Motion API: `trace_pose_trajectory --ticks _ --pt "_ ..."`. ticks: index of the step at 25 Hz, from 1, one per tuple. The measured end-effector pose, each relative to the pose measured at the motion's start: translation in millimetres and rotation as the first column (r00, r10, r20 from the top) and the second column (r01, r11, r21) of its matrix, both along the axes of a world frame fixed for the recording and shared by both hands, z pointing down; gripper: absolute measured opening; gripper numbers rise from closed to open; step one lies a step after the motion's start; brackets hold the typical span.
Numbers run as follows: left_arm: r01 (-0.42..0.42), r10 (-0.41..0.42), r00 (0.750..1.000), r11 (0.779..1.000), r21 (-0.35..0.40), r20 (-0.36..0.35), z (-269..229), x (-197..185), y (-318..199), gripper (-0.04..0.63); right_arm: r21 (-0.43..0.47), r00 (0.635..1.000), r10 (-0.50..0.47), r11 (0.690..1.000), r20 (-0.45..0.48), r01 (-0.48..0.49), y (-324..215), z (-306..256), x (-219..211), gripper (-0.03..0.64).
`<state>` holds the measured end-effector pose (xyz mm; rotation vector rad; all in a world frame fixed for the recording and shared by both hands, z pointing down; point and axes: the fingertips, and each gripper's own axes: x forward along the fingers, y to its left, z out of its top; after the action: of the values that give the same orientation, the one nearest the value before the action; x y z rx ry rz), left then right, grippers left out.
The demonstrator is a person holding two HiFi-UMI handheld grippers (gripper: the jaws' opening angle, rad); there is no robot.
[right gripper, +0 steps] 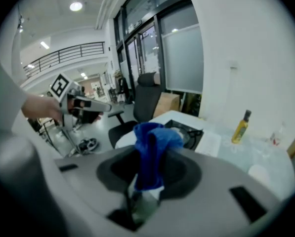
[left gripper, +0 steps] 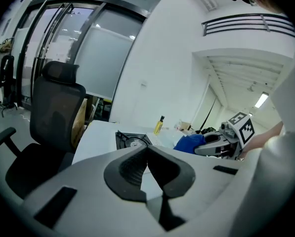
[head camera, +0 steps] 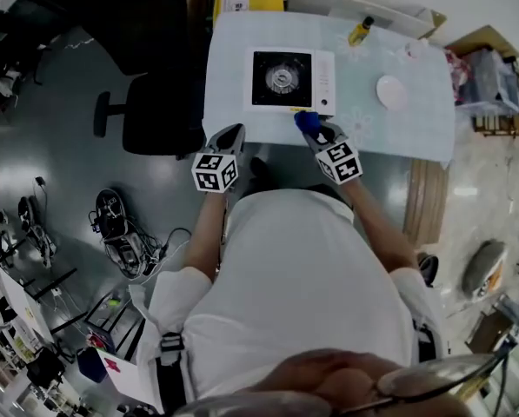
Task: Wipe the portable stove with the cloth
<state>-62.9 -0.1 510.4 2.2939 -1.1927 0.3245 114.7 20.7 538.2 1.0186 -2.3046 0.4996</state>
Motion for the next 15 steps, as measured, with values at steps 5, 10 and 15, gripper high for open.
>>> trace_pose_trajectory --ticks 5,10,15 --pt "0.046 -0.046 0.999 0.999 0.022 -0.009 -11.8 23.5 29.7 0.032 0.028 1.000 0.011 1.000 0.003 -0.011 29.0 -18.4 43.2 0.117" --pt "0.047 -0.047 0.999 0.997 0.054 0.003 -25.8 55.1 75.3 0.032 0.078 1.000 -0.013 0.997 -0.025 0.015 69.8 -28.6 82.9 0.117" --pt "0.020 -0.024 0.999 0.996 0.086 0.037 -33.3 85.2 107.3 0.032 0.125 1.000 -0.018 0.992 -0.011 0.020 91.9 -42.1 111.3 0.117"
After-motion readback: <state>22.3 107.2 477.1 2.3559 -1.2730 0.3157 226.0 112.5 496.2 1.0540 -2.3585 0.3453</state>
